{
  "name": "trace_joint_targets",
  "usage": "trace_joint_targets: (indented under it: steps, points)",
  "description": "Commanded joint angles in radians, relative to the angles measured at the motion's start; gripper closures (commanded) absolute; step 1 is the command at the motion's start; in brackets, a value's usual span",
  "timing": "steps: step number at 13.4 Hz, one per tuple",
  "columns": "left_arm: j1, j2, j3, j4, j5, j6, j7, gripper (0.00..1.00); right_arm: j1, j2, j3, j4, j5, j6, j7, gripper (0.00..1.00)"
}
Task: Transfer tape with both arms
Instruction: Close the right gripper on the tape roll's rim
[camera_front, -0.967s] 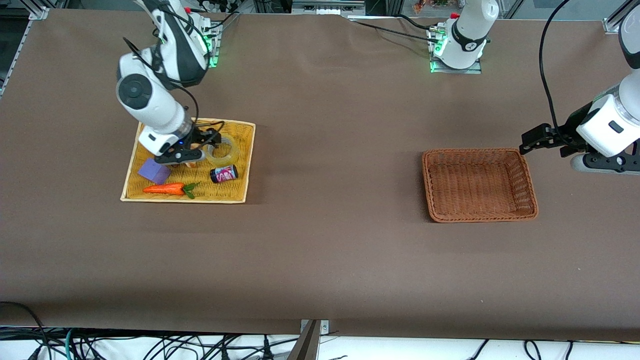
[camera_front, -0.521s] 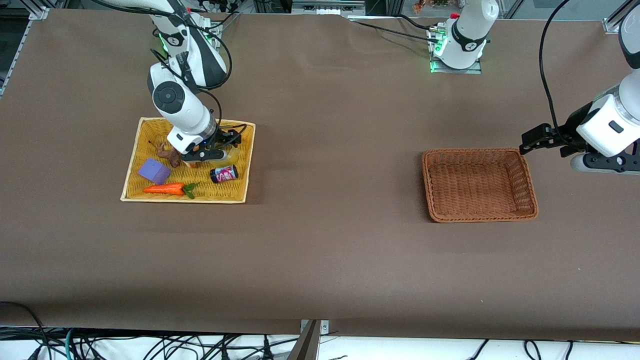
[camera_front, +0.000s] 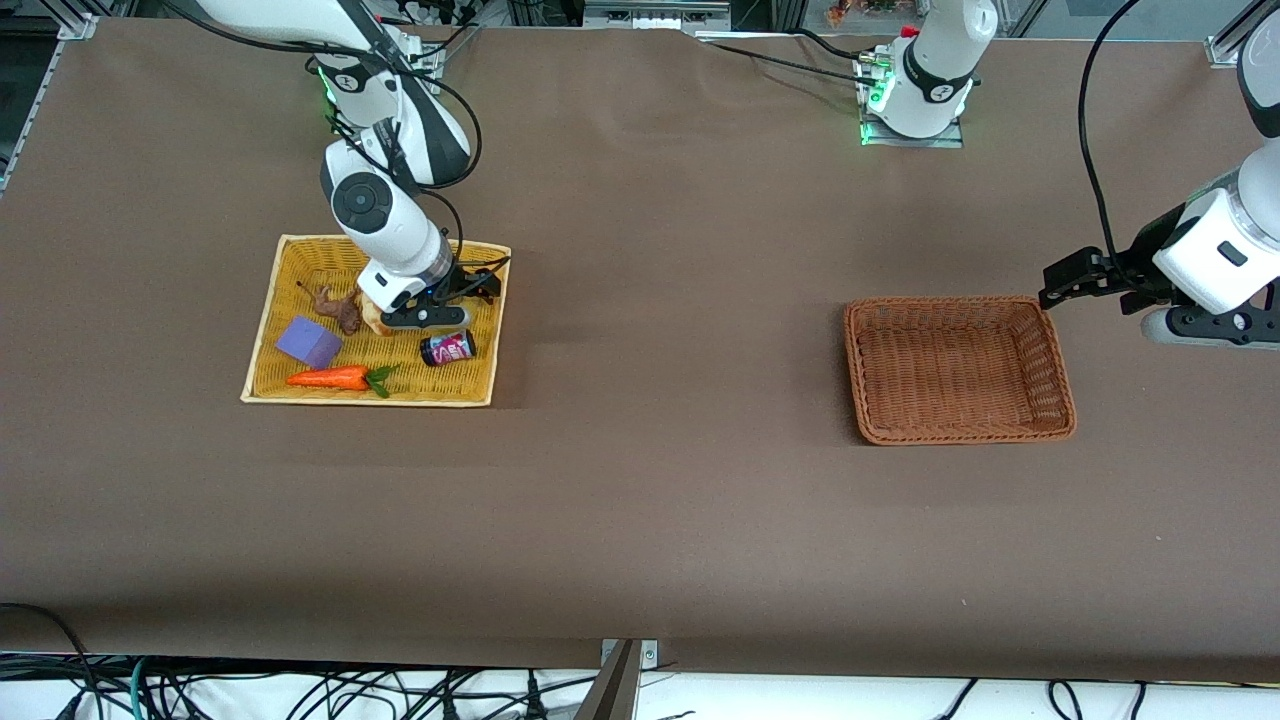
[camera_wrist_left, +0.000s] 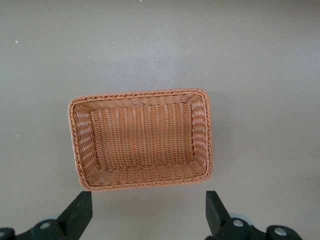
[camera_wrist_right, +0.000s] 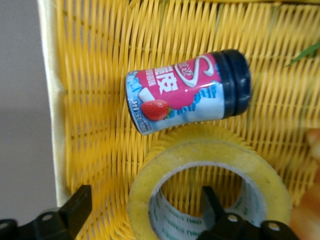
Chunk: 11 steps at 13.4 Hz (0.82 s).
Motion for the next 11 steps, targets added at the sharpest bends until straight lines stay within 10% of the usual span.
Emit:
trace_joint_targets:
  steps: [1, 4, 11]
  points:
    - [0.006, 0.007, -0.001, 0.024, -0.022, -0.011, 0.021, 0.00, 0.005, 0.003, 0.002, -0.007, -0.004, 0.017, 0.008, 0.40]
    - [0.005, 0.007, -0.002, 0.026, -0.022, -0.011, 0.019, 0.00, 0.005, -0.025, 0.002, 0.007, -0.002, -0.058, 0.011, 0.99]
    - [0.005, 0.007, -0.002, 0.024, -0.022, -0.011, 0.019, 0.00, 0.005, -0.100, 0.006, 0.262, -0.007, -0.437, 0.014, 1.00]
